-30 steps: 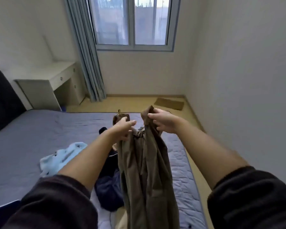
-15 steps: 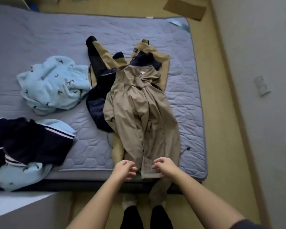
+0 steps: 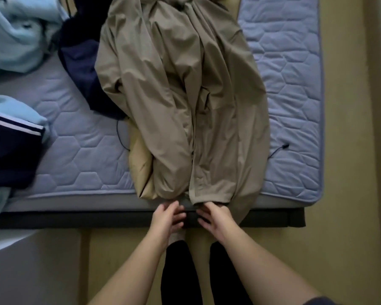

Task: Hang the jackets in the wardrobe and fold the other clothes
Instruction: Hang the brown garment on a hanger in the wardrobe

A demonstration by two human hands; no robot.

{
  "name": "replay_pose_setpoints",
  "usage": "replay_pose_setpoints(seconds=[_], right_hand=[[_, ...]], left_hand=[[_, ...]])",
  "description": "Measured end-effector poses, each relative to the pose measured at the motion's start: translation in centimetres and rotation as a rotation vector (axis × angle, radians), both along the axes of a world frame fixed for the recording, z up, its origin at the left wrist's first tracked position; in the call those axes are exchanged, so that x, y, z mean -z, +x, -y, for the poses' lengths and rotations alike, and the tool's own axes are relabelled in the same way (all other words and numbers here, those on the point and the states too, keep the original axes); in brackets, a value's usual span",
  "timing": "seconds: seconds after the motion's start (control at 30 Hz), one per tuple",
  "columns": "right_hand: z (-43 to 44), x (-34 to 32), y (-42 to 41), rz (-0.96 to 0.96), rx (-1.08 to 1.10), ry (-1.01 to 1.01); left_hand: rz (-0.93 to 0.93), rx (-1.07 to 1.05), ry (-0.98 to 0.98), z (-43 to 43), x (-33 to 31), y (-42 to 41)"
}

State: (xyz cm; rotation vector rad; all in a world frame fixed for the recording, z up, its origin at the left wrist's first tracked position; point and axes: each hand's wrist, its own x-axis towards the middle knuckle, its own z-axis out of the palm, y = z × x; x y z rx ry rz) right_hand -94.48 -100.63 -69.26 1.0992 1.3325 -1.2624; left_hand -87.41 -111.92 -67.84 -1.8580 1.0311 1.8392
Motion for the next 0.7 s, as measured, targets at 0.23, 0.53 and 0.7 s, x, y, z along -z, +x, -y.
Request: replay_pose_setpoints(seconds=[0.23,0.53,0.7], right_hand=[[-0.4,-0.2,-2.4,-0.048,-0.134,-0.16],[-0.2,0.0,-6.0,0.034,0.404,-0.06],[-2.1,-0.2,-6.4,0.043,0.506,-0.147]], left_hand=[[-0.076,-0.136,-0.042,0.9,1.9,-3.1],[-0.076,-0.335,-0.081,0.6,1.9,-4.5],[0.06,-0.24,-0.221,0.0,1.9,-4.6]])
